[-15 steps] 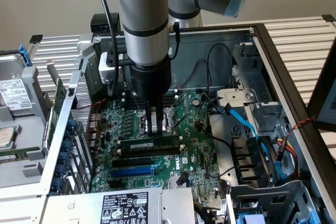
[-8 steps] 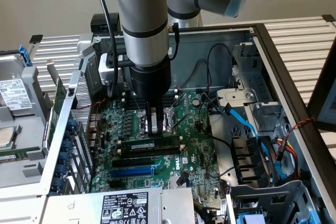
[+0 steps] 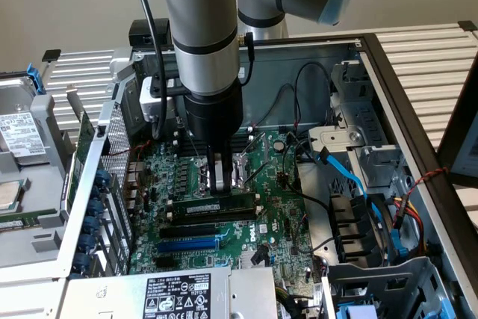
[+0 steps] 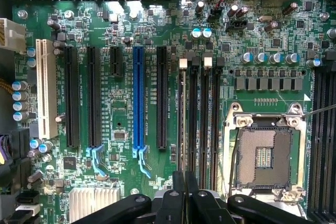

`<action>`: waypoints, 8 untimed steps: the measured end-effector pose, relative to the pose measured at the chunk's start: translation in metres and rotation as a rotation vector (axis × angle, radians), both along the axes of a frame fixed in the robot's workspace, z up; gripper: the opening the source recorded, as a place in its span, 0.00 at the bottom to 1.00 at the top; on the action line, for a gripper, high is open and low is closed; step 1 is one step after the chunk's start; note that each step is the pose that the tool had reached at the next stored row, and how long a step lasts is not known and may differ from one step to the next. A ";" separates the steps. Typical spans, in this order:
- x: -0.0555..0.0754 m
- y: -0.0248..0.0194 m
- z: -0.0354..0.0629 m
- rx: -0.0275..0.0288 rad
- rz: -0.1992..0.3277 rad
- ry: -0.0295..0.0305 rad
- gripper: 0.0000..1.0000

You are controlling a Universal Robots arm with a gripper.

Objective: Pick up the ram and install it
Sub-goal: 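Insert the ram into the slot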

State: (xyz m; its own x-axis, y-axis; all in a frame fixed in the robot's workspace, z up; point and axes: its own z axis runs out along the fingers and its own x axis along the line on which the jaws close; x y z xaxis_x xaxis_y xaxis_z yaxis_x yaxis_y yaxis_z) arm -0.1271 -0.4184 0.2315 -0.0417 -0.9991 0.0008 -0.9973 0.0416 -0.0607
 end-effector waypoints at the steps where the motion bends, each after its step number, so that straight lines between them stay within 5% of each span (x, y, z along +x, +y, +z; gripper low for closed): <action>1: 0.000 -0.0001 0.0000 0.0000 -0.001 -0.0001 0.12; 8: -0.001 -0.0002 -0.0002 0.0000 -0.005 0.0000 0.12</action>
State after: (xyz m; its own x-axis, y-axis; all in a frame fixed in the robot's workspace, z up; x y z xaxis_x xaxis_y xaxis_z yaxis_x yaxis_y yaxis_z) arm -0.1279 -0.4186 0.2313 -0.0466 -0.9989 0.0008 -0.9971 0.0465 -0.0607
